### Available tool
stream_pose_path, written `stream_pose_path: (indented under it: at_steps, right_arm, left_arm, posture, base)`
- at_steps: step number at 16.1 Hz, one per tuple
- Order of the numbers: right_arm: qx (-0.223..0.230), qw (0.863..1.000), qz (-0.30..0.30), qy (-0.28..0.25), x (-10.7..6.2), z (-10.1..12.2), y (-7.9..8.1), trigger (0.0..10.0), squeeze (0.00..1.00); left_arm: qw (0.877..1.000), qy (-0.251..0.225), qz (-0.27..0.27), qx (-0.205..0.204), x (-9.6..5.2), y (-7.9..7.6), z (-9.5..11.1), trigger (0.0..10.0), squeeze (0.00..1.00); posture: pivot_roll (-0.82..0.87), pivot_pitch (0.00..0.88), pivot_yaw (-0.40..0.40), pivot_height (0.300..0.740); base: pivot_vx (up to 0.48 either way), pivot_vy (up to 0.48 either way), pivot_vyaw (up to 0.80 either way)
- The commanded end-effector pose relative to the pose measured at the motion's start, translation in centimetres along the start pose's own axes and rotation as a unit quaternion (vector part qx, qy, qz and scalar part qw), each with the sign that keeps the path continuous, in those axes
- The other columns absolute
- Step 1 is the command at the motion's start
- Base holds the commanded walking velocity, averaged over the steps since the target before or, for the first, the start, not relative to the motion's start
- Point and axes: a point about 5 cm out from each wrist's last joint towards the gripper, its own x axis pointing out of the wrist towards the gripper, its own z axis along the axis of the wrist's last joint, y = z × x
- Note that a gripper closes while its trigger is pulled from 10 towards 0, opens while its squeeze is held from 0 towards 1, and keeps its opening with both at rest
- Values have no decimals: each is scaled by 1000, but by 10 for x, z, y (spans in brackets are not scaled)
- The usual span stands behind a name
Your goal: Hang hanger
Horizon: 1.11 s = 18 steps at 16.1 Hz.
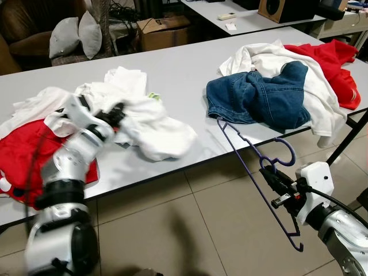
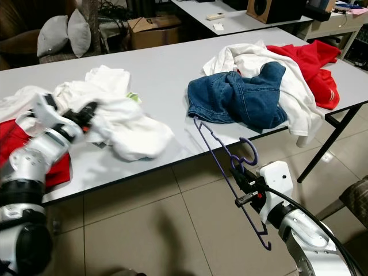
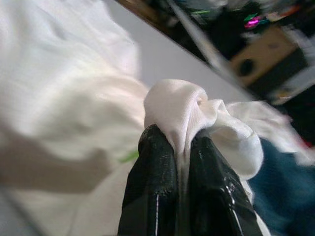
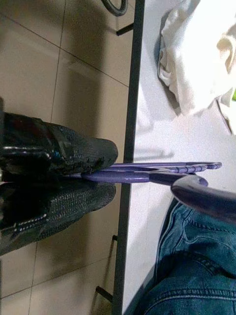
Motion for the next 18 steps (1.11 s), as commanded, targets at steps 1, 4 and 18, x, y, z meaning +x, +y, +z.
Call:
stream_pose_path:
  at_steps: [1, 4, 18]
  right_arm:
    - [-4, 1000, -3, -2, -1, 1, -2, 10000, 0]
    - [-6, 1000, -1, 1, -1, 1, -2, 10000, 0]
    - [-10, 1000, -3, 7, -4, -3, -1, 10000, 0]
  left_arm:
    - [999, 11, 32, 30, 0, 6, -1, 1333, 0]
    - [989, -17, 32, 141, -5, 9, 17, 10000, 1000]
    - [746, 91, -289, 593, 3, -65, 17, 10000, 176]
  posture:
    - [-108, 0, 70, 740]
    - [-103, 0, 60, 740]
    - [-118, 0, 87, 740]
  base:
    - [0, 0, 0]
    - [0, 0, 0]
    - [0, 0, 0]
